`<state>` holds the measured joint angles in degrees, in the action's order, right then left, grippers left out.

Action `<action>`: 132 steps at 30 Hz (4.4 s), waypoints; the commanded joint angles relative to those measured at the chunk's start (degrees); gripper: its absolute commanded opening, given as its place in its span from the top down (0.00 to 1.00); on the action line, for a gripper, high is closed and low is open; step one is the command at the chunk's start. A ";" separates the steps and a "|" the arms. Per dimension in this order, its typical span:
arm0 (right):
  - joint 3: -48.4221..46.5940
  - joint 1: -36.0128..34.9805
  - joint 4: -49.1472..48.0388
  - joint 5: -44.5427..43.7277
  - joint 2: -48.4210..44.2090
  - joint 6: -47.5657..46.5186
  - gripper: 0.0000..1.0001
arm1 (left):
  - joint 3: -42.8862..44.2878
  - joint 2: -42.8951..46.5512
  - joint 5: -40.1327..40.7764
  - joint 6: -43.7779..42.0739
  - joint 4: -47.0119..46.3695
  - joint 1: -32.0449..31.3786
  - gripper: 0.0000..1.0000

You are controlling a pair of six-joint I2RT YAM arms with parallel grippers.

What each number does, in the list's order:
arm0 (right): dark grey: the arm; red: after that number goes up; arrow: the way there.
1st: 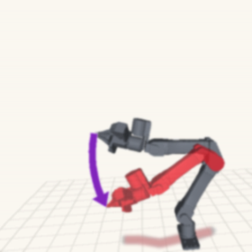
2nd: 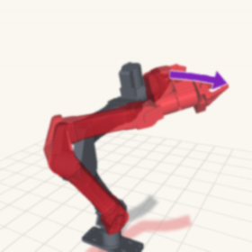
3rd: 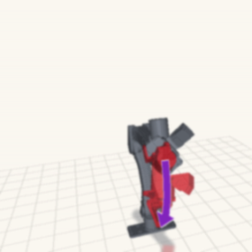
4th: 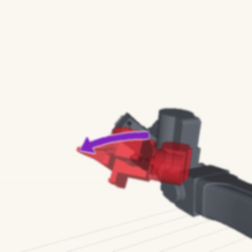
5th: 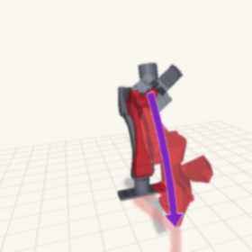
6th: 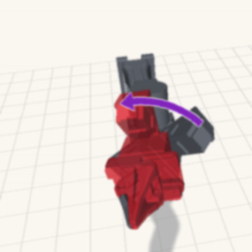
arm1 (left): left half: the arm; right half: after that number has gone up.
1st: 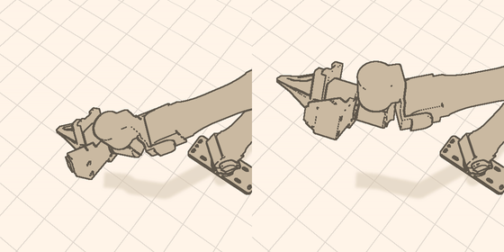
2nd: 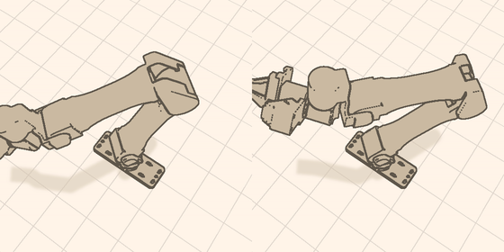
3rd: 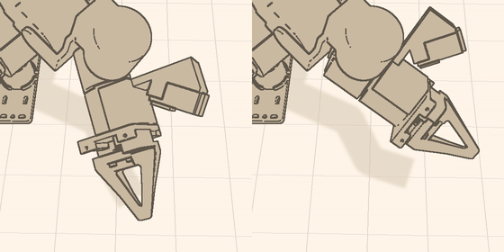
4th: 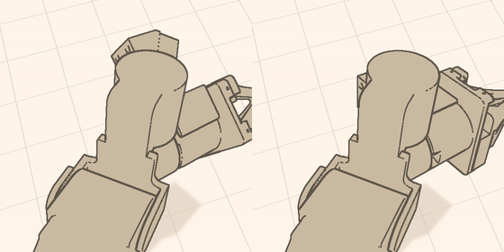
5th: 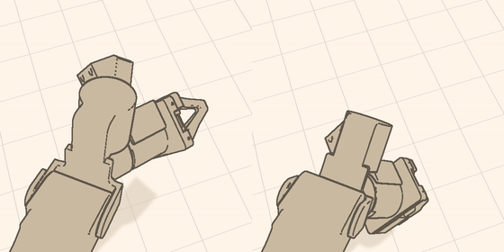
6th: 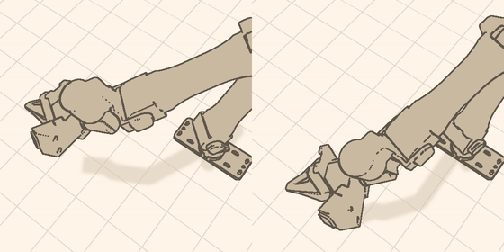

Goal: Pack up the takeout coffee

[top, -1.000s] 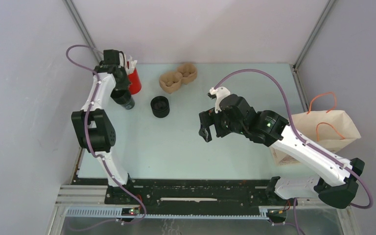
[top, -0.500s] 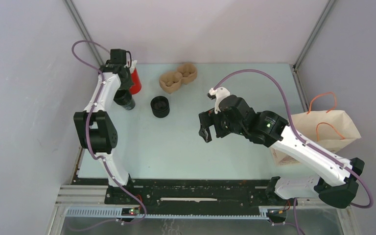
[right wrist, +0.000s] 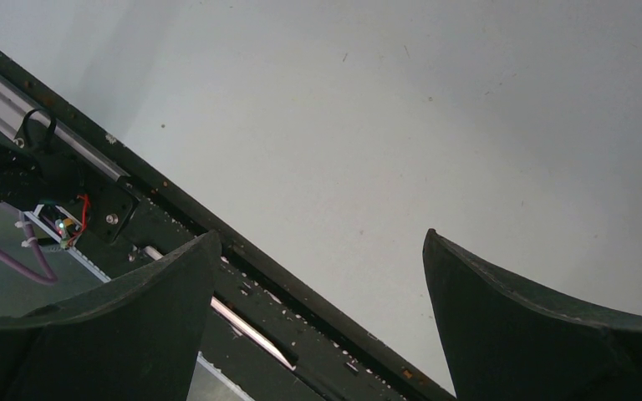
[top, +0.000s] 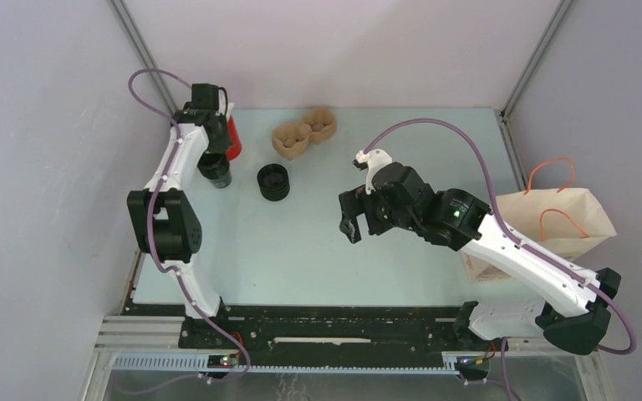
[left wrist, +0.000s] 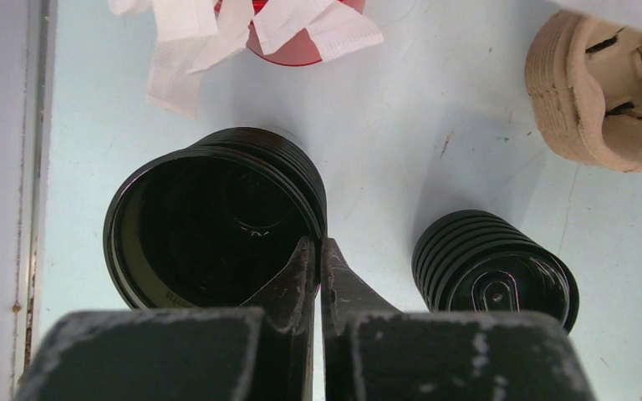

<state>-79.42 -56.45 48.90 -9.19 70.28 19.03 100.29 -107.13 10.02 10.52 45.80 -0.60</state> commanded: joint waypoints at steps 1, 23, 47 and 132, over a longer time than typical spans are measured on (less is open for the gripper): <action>0.03 -0.77 0.05 -1.49 0.16 0.18 0.00 | 3.66 2.04 -3.51 0.46 0.24 0.43 0.96; 0.05 -0.99 -0.30 -1.44 1.26 -0.57 0.00 | 3.78 1.58 -6.66 1.51 0.39 3.44 0.89; 0.05 -1.03 -0.92 -1.26 2.32 -1.27 0.00 | 3.51 2.99 -6.13 2.57 -0.05 4.82 0.94; 7.96 2.55 1.19 -12.87 -23.05 1.10 0.00 | -19.66 8.31 18.73 12.46 -0.65 -68.83 0.91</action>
<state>-71.37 -54.39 51.51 -22.02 47.13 19.73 76.90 -97.91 29.32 23.35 45.41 -69.41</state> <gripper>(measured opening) 0.993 0.087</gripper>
